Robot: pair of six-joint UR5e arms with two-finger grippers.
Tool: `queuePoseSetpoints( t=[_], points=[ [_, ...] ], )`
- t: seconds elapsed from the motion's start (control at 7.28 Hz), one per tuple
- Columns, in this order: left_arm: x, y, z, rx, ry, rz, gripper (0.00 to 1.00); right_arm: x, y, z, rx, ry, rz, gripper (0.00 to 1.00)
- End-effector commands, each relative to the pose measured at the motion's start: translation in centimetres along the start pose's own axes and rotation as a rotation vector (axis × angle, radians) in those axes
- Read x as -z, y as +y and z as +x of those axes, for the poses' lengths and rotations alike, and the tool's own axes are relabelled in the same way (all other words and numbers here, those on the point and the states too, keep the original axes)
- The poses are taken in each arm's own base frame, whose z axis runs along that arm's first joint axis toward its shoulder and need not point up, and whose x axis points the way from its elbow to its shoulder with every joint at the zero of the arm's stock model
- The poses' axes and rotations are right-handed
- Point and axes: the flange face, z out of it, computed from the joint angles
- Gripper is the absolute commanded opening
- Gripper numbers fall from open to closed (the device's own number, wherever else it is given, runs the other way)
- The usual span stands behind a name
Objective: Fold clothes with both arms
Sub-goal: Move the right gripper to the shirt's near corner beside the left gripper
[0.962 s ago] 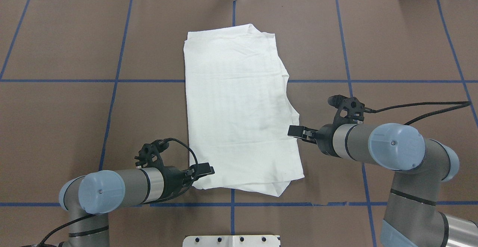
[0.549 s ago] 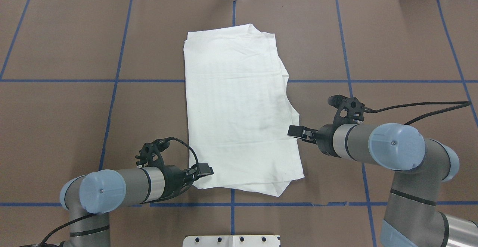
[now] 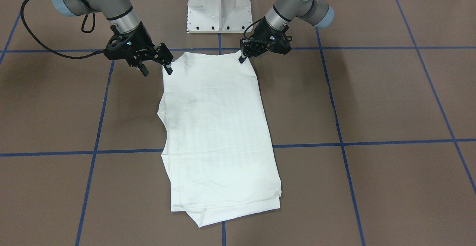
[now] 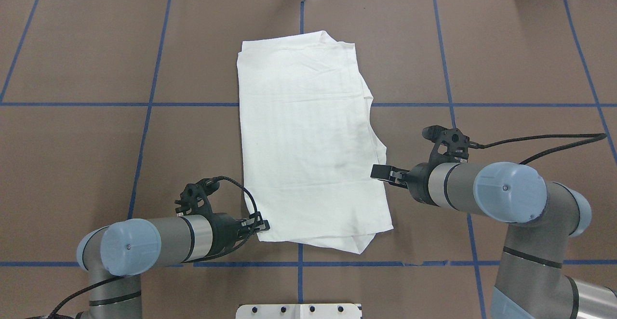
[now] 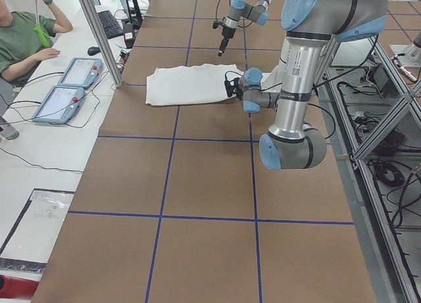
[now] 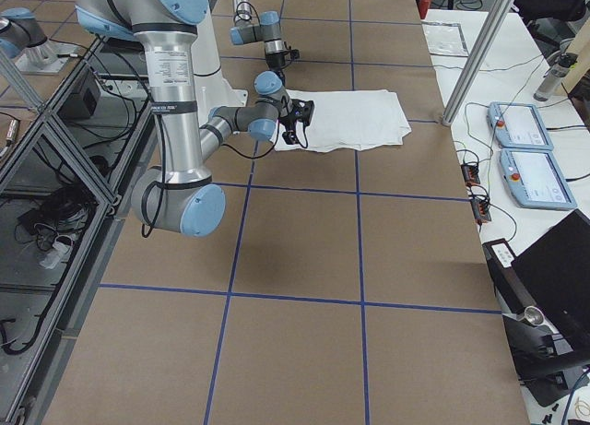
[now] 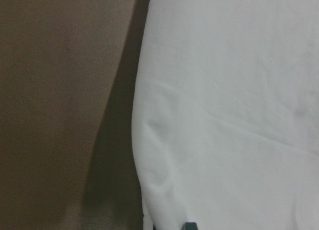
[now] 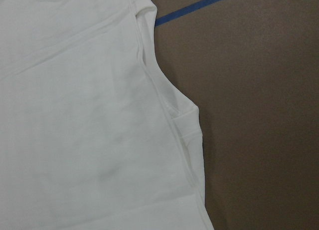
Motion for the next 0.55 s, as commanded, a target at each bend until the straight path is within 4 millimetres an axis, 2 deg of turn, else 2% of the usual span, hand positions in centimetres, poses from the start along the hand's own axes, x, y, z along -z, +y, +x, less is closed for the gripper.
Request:
queuePoseSetpoints(
  t=[0.0, 0.14, 0.27, 0.41],
  points=[
    [0.2, 0.1, 0.3, 0.000, 0.006, -0.002, 0.00, -1.1, 2.8, 0.3, -0.184, 0.094, -0.027, 0.99],
    [0.3, 0.1, 0.4, 0.000, 0.009, -0.003, 0.00, -1.8, 4.6, -1.1, -0.311, 0.129, -0.038, 0.98],
    [0.3, 0.1, 0.4, 0.000, 0.010, -0.003, 0.00, -2.5, 7.3, -2.2, -0.431, 0.150, -0.051, 0.98],
    [0.3, 0.1, 0.4, 0.000, 0.010, -0.003, 0.00, -2.7, 8.4, -3.6, -0.509, 0.153, -0.040, 0.97]
  ],
)
